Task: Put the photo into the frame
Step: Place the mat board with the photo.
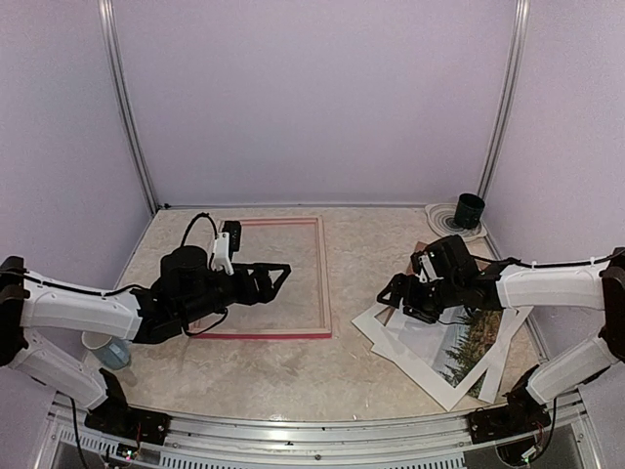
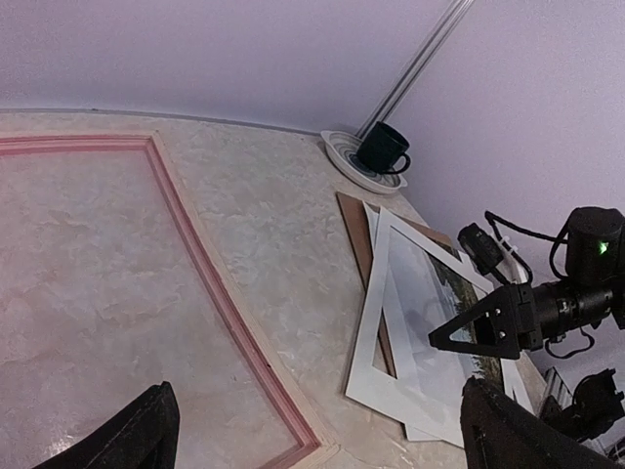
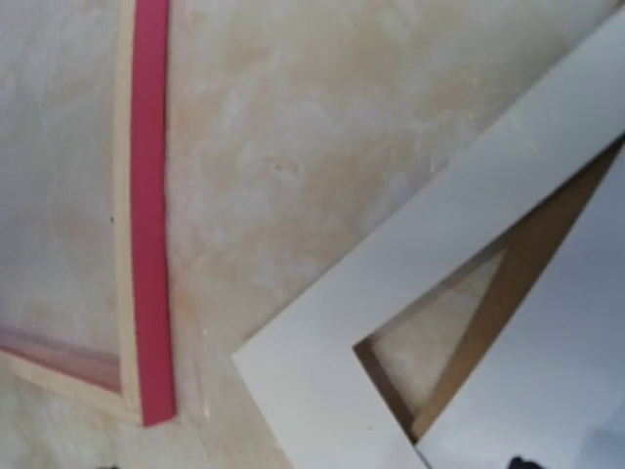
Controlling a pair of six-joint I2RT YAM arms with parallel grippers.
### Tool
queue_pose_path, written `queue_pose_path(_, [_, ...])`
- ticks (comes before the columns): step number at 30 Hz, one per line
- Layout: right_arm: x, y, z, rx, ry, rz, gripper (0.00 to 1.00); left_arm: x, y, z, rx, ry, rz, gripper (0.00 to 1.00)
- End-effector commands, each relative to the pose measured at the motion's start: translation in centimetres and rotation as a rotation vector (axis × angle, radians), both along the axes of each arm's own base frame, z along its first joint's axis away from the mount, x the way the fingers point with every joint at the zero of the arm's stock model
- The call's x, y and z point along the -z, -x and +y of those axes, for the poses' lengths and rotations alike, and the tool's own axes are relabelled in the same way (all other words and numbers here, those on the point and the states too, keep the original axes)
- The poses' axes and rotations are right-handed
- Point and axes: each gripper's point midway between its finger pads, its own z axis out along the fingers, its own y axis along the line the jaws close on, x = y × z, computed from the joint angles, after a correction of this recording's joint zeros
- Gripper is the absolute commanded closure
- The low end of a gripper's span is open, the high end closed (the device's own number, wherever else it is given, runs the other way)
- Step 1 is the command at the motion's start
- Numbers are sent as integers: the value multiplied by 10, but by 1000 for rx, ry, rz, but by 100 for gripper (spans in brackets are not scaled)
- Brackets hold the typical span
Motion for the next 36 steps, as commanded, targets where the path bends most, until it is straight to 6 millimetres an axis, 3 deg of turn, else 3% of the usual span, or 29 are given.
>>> queue_pose_path(1, [-20,-16,8,80,-158,-21,15,1,6,-16,36,-10,-5,1])
queue_pose_path(4, [-19,-22,12,116,-199,1,14,2,10,-21,48,-8,-6,1])
queue_pose_path(11, [9,-26,22,186,-263,124,14,-1,15,-20,43,-4,-15,1])
queue_pose_path(15, [21,-29,21,235,-273,161,11,-5,19,-12,35,1,-23,1])
queue_pose_path(25, [26,-42,24,310,-297,191,11,-14,31,16,-17,30,-58,1])
queue_pose_path(36, [39,-49,24,376,-275,218,6,-21,37,34,-50,38,-81,1])
